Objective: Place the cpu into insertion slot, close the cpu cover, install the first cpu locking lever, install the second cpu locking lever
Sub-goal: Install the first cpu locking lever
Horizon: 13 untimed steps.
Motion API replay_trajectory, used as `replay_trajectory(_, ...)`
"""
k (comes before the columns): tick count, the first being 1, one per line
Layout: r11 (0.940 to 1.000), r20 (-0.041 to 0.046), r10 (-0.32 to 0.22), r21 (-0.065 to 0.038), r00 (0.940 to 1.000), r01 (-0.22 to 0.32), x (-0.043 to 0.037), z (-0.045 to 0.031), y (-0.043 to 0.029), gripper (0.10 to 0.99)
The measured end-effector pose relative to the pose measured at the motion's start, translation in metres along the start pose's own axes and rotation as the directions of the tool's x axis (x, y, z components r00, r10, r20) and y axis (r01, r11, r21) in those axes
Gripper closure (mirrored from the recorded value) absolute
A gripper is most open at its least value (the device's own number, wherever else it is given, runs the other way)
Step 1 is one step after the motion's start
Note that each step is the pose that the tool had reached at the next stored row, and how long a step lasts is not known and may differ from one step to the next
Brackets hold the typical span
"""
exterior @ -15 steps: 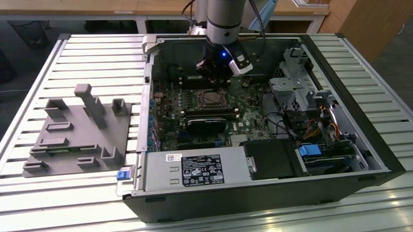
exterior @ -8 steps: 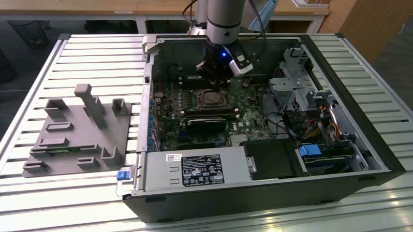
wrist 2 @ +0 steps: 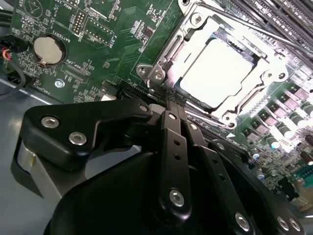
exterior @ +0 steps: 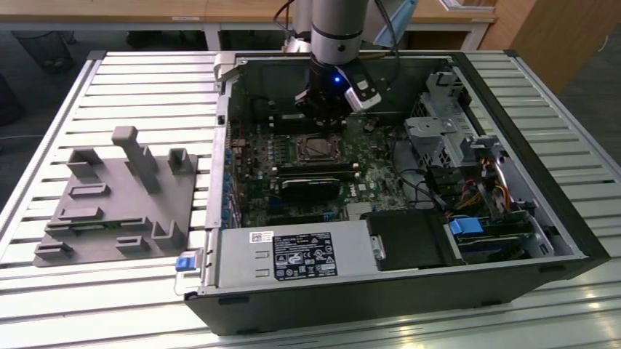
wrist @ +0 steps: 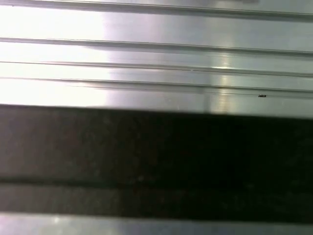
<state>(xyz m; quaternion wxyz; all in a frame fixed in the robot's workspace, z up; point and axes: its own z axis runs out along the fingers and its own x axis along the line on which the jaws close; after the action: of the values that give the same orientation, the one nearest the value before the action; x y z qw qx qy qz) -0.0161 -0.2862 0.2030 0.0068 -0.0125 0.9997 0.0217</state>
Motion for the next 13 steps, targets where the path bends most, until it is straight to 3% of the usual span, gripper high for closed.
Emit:
replay_trajectory(3,1.0000,0.0001,0.000,0.002,1.0000,0.000,0.0000,0.0003,0.0001,0.980)
replay_trajectory(13,0.9994,-0.0011,-0.001,0.034,1.0000,0.001,0.0000,0.0032,0.0011,0.980)
